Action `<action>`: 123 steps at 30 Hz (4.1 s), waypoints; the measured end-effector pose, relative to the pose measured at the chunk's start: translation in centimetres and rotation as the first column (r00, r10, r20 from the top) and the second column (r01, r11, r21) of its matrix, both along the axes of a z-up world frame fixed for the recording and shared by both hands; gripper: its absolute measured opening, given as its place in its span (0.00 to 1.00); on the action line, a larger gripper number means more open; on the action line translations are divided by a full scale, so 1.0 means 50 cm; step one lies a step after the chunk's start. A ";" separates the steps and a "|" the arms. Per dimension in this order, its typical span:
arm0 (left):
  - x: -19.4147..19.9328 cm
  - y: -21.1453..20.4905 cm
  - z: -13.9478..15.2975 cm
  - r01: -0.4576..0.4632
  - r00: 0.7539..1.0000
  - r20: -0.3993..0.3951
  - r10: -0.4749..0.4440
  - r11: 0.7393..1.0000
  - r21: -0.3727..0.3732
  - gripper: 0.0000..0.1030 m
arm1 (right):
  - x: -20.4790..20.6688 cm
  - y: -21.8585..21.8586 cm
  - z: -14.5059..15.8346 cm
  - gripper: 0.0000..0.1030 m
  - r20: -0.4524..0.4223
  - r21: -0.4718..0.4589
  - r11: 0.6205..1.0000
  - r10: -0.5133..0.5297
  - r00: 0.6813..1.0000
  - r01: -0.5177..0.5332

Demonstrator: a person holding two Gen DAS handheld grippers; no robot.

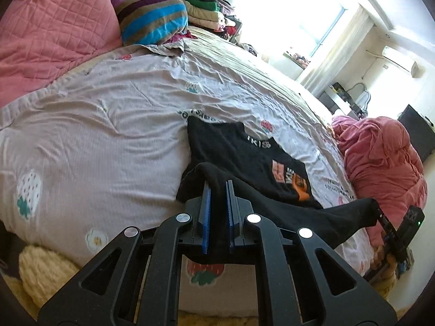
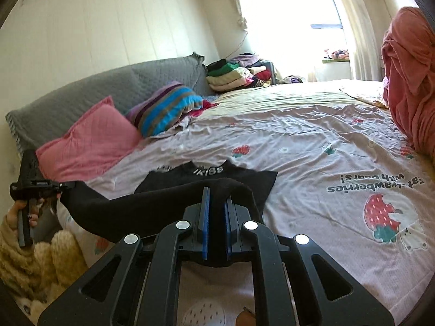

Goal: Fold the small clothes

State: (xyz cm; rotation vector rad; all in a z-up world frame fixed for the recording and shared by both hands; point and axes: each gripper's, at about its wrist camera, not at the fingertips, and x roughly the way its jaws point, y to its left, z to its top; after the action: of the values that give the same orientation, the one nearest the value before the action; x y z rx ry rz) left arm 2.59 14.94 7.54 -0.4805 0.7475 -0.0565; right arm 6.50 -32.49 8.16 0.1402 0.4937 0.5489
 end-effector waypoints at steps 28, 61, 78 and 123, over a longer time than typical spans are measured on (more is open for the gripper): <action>0.245 0.002 0.003 -0.074 0.996 -0.035 0.078 0.992 0.103 0.04 | 0.246 0.027 -0.050 0.08 -0.089 0.004 0.993 -0.116 0.989 0.117; 0.293 -0.003 -0.066 -0.079 0.994 -0.058 0.093 0.976 0.205 0.25 | 0.302 0.042 -0.106 0.45 -0.160 -0.049 0.983 -0.183 0.970 0.178; 0.222 -0.073 -0.028 -0.047 0.999 0.021 0.042 0.960 0.275 0.70 | 0.196 0.119 -0.082 0.69 -0.071 -0.148 0.988 -0.053 0.996 0.042; 0.411 -0.088 -0.172 0.017 0.989 -0.142 0.036 0.935 0.355 0.53 | 0.450 0.206 -0.222 0.17 -0.276 -0.312 0.948 -0.160 0.948 0.070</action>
State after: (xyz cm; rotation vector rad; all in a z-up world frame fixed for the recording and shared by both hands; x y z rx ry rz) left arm 23.13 10.52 -1.05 -0.1421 0.8782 0.1241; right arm 28.98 -22.20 -2.96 -0.0392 0.8524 0.3312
